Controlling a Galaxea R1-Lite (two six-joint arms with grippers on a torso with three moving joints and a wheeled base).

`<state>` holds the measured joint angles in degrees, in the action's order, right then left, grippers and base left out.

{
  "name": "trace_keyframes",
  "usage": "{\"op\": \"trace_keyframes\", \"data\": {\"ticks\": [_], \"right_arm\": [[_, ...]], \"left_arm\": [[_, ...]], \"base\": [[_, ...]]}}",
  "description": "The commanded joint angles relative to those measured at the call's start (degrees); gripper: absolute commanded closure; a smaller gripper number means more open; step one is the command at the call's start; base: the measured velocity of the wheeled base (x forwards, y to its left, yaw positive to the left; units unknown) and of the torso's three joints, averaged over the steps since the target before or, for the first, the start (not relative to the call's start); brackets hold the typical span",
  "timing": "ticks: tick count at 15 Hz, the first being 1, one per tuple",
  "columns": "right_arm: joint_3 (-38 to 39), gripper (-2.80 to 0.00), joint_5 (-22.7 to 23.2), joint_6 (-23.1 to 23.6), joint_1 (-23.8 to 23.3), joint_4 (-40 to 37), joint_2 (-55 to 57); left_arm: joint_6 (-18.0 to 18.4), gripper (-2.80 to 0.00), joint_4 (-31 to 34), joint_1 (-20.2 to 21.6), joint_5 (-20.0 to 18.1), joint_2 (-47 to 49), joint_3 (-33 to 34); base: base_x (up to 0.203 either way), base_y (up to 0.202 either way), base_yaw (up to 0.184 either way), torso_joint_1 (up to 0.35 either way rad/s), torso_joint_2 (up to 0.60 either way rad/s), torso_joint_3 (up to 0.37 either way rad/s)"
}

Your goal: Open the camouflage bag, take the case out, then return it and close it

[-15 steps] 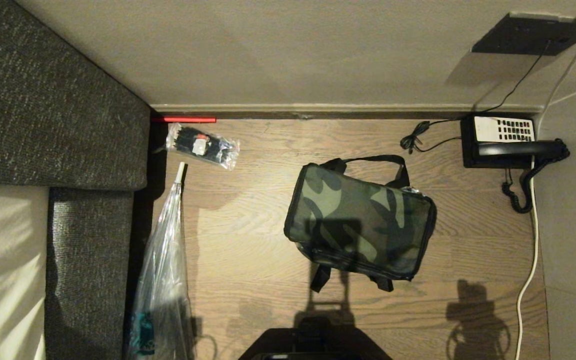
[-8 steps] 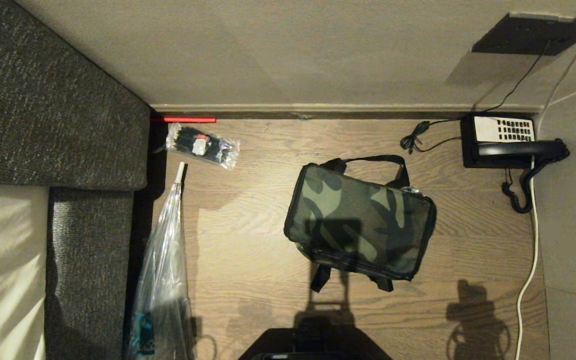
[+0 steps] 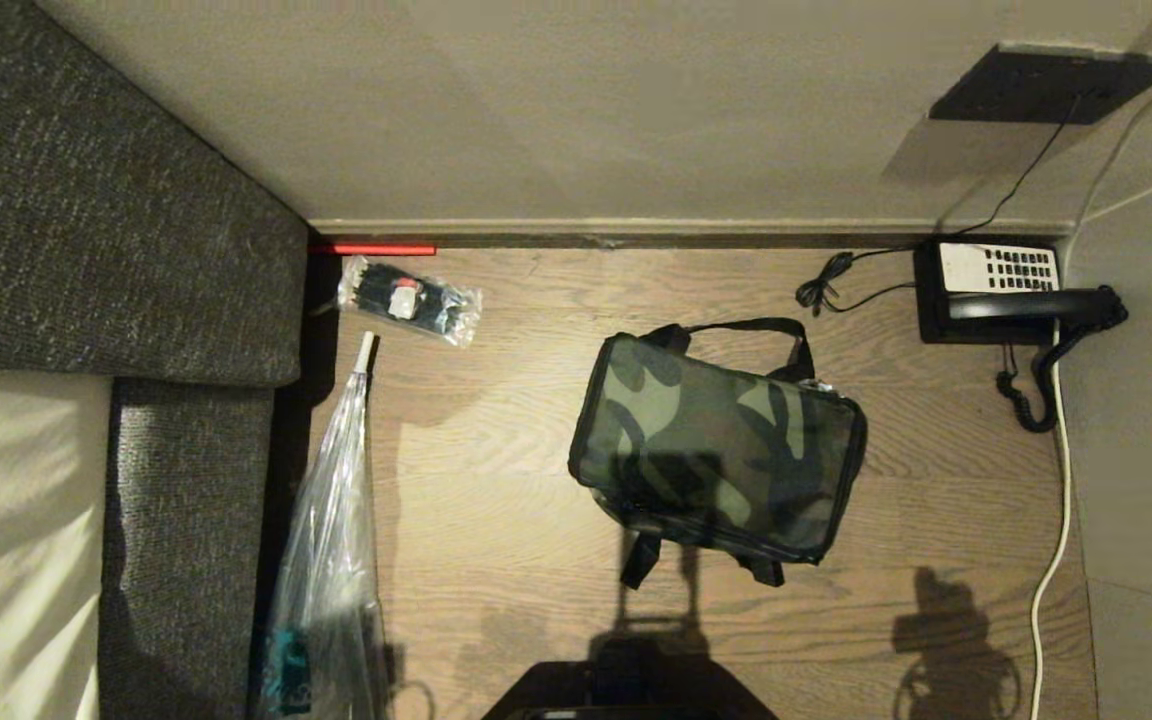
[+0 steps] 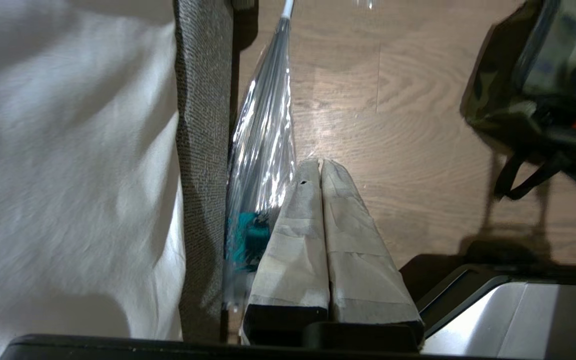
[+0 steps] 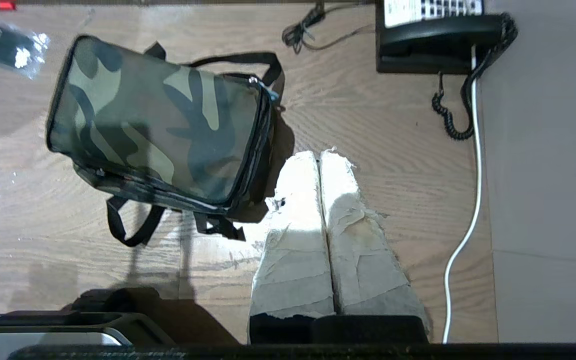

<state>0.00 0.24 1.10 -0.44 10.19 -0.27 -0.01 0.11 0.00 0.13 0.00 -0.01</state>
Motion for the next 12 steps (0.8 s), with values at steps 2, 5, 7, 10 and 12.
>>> {"op": "trace_keyframes", "data": {"ticks": [2,5,7,10,12], "right_arm": [[2.29,0.0,0.02,0.05,0.0,0.09,0.18],[2.29,0.0,-0.06,0.05,0.0,0.09,0.18],[2.29,0.0,0.02,0.05,0.0,0.09,0.18],[2.29,0.0,0.02,0.13,0.0,0.09,0.18],[2.29,0.0,-0.06,0.05,0.0,0.0,0.18]], "left_arm": [[-0.08,0.0,-0.02,0.0,-0.05,0.0,0.01],[-0.16,0.0,-0.02,0.0,0.04,0.0,0.01],[-0.16,0.0,-0.02,0.0,0.04,0.0,0.01],[-0.16,0.0,-0.02,0.0,0.04,0.0,0.09],[-0.16,0.0,-0.02,0.0,0.04,0.0,0.01]], "base": [[0.0,0.0,0.0,0.002,0.0,0.191],[0.0,0.0,0.0,0.002,0.0,0.201],[0.0,0.0,0.0,0.003,0.0,0.201],[0.0,0.0,0.0,0.001,0.0,0.201],[0.0,0.0,0.0,0.002,0.0,0.206]]}}
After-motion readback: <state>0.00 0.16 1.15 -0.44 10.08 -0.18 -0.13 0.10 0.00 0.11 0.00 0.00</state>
